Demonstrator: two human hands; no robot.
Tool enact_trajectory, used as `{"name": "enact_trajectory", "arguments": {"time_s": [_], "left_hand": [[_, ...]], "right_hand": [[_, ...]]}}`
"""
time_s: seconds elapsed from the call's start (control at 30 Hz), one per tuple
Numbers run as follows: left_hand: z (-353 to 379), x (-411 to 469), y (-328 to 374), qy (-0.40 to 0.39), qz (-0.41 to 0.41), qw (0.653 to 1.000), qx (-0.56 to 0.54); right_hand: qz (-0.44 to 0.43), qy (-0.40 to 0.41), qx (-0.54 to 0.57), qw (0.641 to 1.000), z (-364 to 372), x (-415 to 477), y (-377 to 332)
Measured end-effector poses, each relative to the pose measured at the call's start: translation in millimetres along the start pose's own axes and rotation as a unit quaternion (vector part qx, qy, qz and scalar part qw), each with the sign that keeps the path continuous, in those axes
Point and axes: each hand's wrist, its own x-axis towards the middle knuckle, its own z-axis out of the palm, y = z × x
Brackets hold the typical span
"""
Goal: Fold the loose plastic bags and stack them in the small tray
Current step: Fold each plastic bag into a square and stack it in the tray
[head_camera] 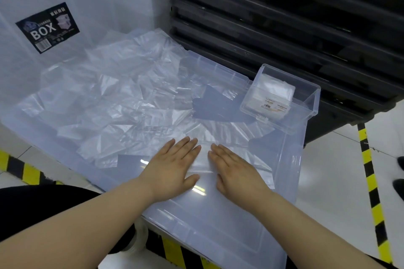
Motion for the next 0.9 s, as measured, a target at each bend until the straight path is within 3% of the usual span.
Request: {"name": "enact_trajectory", "arguments": {"time_s": [0.2,0.33,0.4,0.6,0.73,0.9], "left_hand": [[-10,-5,-3,-0.034,0.004,0.999,-0.007],[-21,-4,-3,0.043,0.014,0.999,0.016],[-25,-4,-3,0.058,0.002,0.998,-0.002],[-31,-10,-10,-0.047,0.020,0.994,-0.101],[-39,-15,-19,-0.109,-0.036,0.960,-0.256],[-49,-11,-34,-0.104,-0.138,0.905,-0.388]], "right_hand": [[0.003,0.040,-0.040,0.998,-8,11,14],[0.053,0.067,-0.019,0.996,-13,13,20],[0.089,0.019,-0.012,0.996,-23,13,21],[0.122,-0.122,0.100,0.980,-56,5,33],[0.149,-0.204,0.163,0.954,-65,-2,39],[0.210,-0.215,0.240,0.923,-65,-3,53]]}}
